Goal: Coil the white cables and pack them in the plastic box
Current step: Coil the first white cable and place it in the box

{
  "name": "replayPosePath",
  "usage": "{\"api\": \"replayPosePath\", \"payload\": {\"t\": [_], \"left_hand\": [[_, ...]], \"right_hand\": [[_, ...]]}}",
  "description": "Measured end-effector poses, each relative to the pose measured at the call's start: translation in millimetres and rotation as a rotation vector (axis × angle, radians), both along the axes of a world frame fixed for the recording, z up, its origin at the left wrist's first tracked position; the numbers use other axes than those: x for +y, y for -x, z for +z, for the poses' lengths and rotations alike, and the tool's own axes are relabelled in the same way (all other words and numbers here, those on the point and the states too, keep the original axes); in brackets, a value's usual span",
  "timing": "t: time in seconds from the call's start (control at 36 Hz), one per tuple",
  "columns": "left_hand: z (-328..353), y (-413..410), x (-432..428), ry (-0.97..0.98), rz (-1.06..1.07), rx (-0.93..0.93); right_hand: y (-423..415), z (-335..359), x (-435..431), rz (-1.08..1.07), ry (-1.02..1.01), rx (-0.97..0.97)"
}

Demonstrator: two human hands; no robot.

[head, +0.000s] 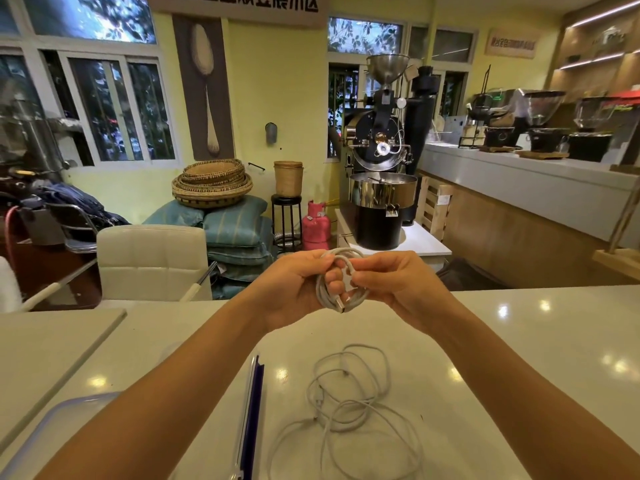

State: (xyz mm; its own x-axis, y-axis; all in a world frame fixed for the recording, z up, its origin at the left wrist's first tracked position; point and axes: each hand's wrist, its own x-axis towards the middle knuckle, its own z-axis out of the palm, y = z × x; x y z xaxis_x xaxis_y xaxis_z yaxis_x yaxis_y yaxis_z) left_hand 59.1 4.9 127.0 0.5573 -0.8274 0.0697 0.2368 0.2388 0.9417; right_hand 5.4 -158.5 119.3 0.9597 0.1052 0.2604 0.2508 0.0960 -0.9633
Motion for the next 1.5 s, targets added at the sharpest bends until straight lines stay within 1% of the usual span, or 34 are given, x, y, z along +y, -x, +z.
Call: {"api": "replayPosePath", "payload": {"t": [0.06,0.11,0.36,0.53,0.58,0.67,0.75,0.81,0.86,0.92,1.0,1.08,1.14,1.22,1.28,1.36,1.5], "left_hand": [[-0.5,-1.1,-0.8,-0.051,0.054,-0.028],[-1.5,-2.2,-1.7,-0.087,0.103,-0.049],[-7.3,-0.3,-3.1,-0.231,0.297,-0.191],[-6.3,2.1,-7.2,-0.306,0.366,-0.285],[-5.2,0.3,-8.2,-0.336,0.405,-0.336],[-4.9,-2.1,-9.0,-0.379,0.475,-0.429],[-5.7,-2.4,-7.6,-0.41,0.546,-0.565],[-5.7,-1.9,-5.1,-0.413,0.582,-0.652],[-6.7,-2.3,-2.7,-0.413,0.606,-0.714],[-8.2,-2.6,-0.8,-0.409,0.627,-0.755],[-11.3,-4.5,1.1,-0.398,0.667,-0.833],[-12.7,-7.3,4.3,-0.403,0.708,-0.872],[-12.9,-8.3,6.6,-0.412,0.699,-0.874],[-12.6,-9.0,11.1,-0.43,0.687,-0.86],[-12.2,-8.9,14.8,-0.449,0.677,-0.842],[-14.3,-10.3,21.4,-0.485,0.661,-0.807],[-19.7,-15.4,35.7,-0.517,0.651,-0.765]], "right_hand": [[-1.0,-2.0,3.3,-0.083,0.07,-0.038],[-4.1,-5.0,6.7,-0.144,0.086,-0.049],[-18.6,-17.9,21.6,-0.319,0.181,-0.05],[-24.5,-22.9,28.2,-0.431,0.264,-0.15],[-26.4,-26.0,28.7,-0.517,0.376,-0.25],[-26.1,-31.6,30.6,-0.685,0.593,-0.487],[-25.1,-35.8,31.7,-0.724,0.751,-0.704],[-25.0,-37.0,30.3,-0.721,0.788,-0.801],[-24.9,-36.1,29.3,-0.724,0.788,-0.85],[-25.3,-34.0,29.3,-0.741,0.802,-0.838],[-26.8,-30.9,30.8,-0.744,0.812,-0.737],[-29.0,-26.5,32.7,-0.693,0.795,-0.613],[-30.4,-23.2,34.5,-0.639,0.799,-0.571],[-33.1,-24.5,38.0,-0.603,0.876,-0.607],[-35.6,-26.3,40.8,-0.614,0.966,-0.62],[-42.3,-28.9,46.0,-0.642,1.11,-0.7],[-54.7,-32.2,59.6,-0.679,1.185,-0.747]]}}
